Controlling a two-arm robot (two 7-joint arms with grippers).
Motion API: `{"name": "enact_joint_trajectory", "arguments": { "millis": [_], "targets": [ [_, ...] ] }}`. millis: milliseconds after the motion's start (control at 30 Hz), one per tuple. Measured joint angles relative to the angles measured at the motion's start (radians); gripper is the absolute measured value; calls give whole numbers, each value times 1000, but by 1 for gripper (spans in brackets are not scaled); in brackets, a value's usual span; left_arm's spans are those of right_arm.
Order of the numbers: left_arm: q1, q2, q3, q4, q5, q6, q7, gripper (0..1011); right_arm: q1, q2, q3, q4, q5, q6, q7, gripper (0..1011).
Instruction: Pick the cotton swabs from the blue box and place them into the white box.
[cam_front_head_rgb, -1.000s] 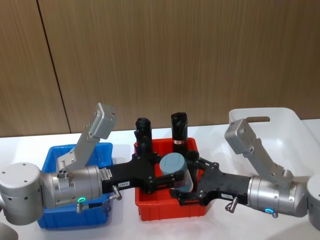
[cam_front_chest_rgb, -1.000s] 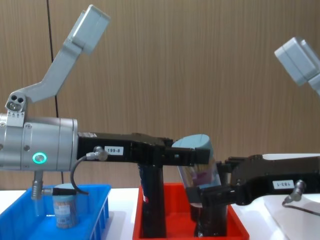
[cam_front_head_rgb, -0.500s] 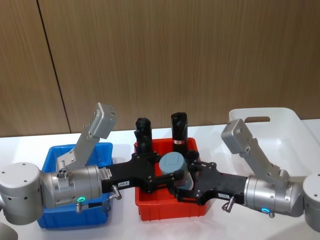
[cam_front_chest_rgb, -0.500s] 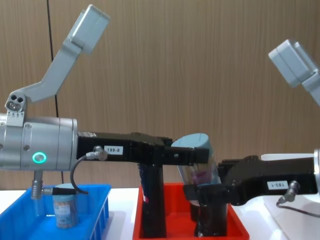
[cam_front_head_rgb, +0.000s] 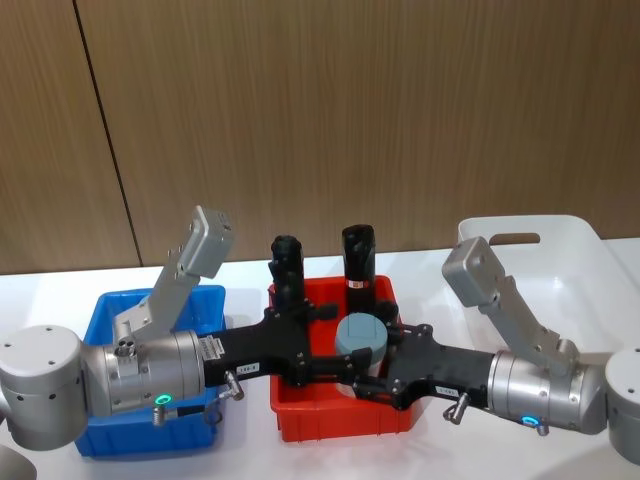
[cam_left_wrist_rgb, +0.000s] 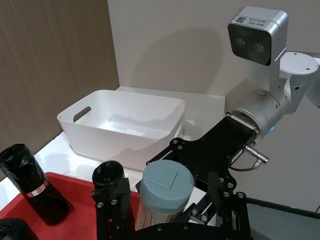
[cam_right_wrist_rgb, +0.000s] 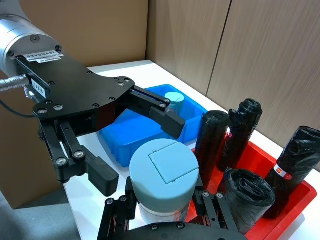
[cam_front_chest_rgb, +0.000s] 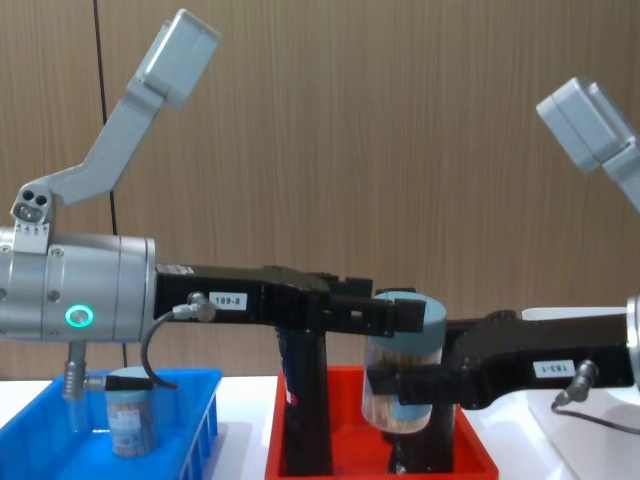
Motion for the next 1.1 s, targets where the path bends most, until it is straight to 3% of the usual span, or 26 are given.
{"name": "enact_joint_trajectory", "arguments": {
  "millis": [100,600,1100],
  "targets": [
    [0,0,0,0,0,0,0,1004,-1,2,-1,-2,2,1,-2,633],
    [0,0,0,0,0,0,0,1004,-14,26,8,-15,22,2,-21,633],
    [0,0,0,0,0,0,0,1004,-33,102,82,-35,93,-27,-116,633]
  ]
}}
